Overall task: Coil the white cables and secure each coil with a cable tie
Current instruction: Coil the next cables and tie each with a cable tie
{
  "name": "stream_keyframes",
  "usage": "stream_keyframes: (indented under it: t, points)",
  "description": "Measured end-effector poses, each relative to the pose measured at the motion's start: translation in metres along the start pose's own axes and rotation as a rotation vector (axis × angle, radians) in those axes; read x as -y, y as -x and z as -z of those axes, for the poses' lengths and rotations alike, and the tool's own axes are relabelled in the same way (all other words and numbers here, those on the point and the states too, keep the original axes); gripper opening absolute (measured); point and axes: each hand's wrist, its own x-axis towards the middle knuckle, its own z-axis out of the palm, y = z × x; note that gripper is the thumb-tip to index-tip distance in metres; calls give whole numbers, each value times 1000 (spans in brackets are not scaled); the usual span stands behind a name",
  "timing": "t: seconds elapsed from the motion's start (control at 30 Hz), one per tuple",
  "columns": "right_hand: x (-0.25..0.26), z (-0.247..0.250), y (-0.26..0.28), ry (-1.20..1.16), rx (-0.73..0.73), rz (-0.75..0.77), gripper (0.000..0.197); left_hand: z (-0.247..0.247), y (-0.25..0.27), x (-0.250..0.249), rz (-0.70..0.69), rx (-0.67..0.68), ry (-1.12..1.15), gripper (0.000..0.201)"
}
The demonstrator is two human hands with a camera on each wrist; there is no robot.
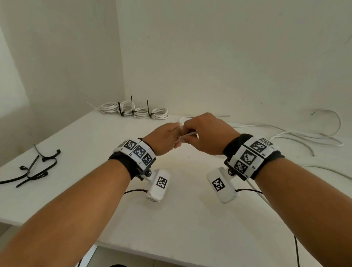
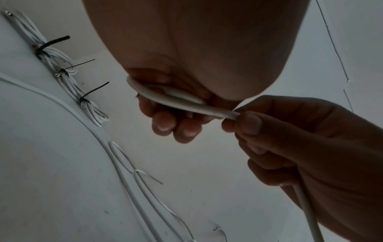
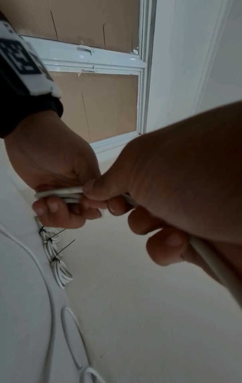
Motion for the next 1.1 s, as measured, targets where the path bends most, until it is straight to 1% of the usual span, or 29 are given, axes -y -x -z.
stream_keyframes:
  t: [0.1, 0.17, 0.27, 0.33, 0.4, 0.47, 0.57, 0.67, 0.77, 0.9, 1.03, 1.1]
  points:
    - [-3, 5, -2, -83, -49, 12, 12, -1, 1, -2, 31, -4, 34, 36]
    - [-6, 10, -3, -150, -78, 22, 13, -5, 3, -2, 26, 0, 77, 36]
    - [-9, 13, -3, -228, -96, 42, 9, -10, 5, -3, 114, -24, 474, 40]
    - [-11, 14, -2, -268, -122, 47, 7, -12, 7, -5, 152, -8, 626, 45]
    - [-17, 18, -2, -317, -164, 8, 8, -12, 12, -7, 168, 64, 687, 52]
    - [-22, 23, -1, -372, -176, -38, 9, -11, 17, -8, 167, 108, 710, 53]
    - [-23, 22, -1, -416, -189, -32, 9, -10, 22, -13, 136, 135, 845, 56]
    - [-22, 12, -2, -462, -261, -31, 13, -7, 17, -20, 109, 118, 962, 59]
    - [-25, 2, -1, -470, -299, -48, 16, -5, 15, -24, 82, 96, 981, 56]
    - [-24, -11, 3, -455, -243, -53, 21, -4, 14, -26, 19, 71, 1016, 51]
    - [-14, -20, 7, -410, -104, -63, 37, -4, 11, -35, -56, 2, 1100, 45]
    - [-9, -25, 6, -363, -76, -93, 39, -3, 7, -37, -76, -35, 1096, 41]
